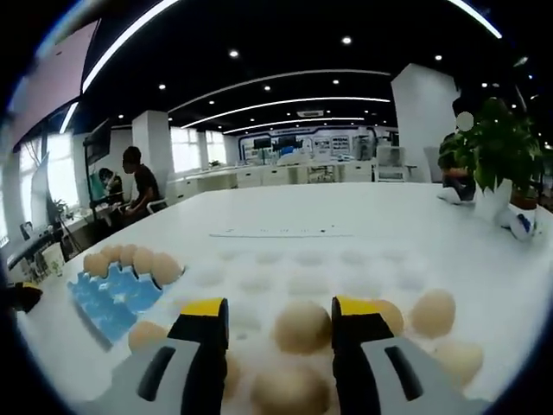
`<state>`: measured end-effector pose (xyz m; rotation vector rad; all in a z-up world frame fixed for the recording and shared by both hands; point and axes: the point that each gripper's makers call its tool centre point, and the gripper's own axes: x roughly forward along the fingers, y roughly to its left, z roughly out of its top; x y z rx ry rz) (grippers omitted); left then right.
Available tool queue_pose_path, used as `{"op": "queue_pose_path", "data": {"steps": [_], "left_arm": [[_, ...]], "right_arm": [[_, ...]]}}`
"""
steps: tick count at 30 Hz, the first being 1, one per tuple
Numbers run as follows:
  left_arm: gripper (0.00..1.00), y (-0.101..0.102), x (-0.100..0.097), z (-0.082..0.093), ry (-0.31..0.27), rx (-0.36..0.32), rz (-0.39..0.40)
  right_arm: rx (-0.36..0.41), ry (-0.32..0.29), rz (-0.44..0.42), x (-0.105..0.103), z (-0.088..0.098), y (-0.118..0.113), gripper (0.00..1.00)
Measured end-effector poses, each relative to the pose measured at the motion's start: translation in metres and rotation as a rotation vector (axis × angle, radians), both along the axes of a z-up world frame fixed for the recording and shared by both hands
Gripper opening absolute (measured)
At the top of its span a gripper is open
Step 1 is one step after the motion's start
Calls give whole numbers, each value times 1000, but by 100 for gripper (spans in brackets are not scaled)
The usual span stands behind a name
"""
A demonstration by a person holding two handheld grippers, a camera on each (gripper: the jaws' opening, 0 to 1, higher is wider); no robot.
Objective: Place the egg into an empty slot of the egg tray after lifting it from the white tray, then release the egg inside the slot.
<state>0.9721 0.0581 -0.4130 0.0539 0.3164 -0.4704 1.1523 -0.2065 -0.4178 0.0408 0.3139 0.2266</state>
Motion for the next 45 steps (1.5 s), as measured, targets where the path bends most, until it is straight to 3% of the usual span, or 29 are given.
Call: {"op": "queue_pose_path", "data": {"steps": [2,5,7,32,40,45], "left_arm": [[99,0,1,1,-3,-1,1],[99,-2,1,1,-3,2,-2],[98,-2,1,1,-1,7,-2],[98,-1,-2,5,-10,4,5],[98,1,-5,7,-15,7,11],[98,3,-4,7,-14,10,16]], "right_arm": [[-26,17,-39,1,-3,-5,42],[-180,51,-79,3,-12,-15,31],[-126,41,-83,4,-11,-9,32],[-96,50,-148,4,-12,-16,27],[-92,30,-149,4,-10,-15,26],[-59,-42,-136,2,4,-16,26]]}}
